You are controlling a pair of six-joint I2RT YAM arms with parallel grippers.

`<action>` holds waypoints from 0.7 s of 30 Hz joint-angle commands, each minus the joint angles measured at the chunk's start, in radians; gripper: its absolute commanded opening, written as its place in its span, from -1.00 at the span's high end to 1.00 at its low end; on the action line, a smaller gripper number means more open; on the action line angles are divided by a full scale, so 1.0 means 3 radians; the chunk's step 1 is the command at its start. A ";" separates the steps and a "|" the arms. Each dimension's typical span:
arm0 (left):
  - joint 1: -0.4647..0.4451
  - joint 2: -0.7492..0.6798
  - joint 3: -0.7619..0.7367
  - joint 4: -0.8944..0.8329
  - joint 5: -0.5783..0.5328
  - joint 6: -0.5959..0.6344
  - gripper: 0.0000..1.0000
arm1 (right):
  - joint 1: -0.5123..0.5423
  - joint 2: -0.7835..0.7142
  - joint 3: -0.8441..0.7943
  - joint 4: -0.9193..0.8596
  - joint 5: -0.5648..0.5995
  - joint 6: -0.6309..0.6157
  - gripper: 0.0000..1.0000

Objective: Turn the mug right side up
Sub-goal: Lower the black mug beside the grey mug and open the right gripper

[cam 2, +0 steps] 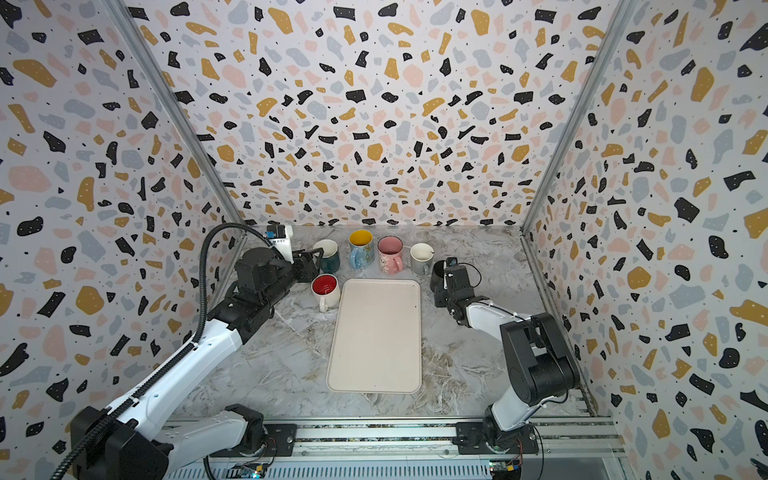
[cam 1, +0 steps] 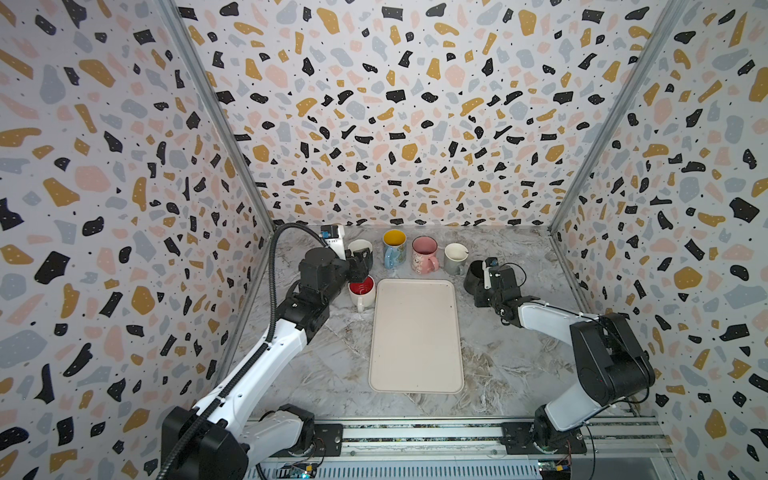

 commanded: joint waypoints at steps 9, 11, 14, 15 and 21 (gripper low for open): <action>0.0016 -0.0068 -0.0028 0.0198 0.0061 -0.0007 -0.17 | -0.0011 0.0048 0.0049 0.0286 0.0019 0.0019 0.81; 0.0016 -0.0075 -0.0029 0.0195 0.0062 0.0002 -0.17 | -0.0011 0.0052 0.0052 0.0286 0.0023 0.0024 0.72; 0.0026 -0.0087 -0.0031 0.0185 0.0052 0.0011 -0.17 | -0.0013 0.0041 0.0046 0.0267 0.0022 0.0033 0.59; 0.0021 -0.0085 -0.0028 0.0186 0.0051 0.0012 -0.17 | -0.0011 0.0037 0.0046 0.0266 0.0018 0.0038 0.57; 0.0030 -0.0110 -0.0030 0.0178 0.0046 0.0042 -0.18 | -0.0011 -0.0055 0.0006 0.0266 -0.0002 0.0046 0.33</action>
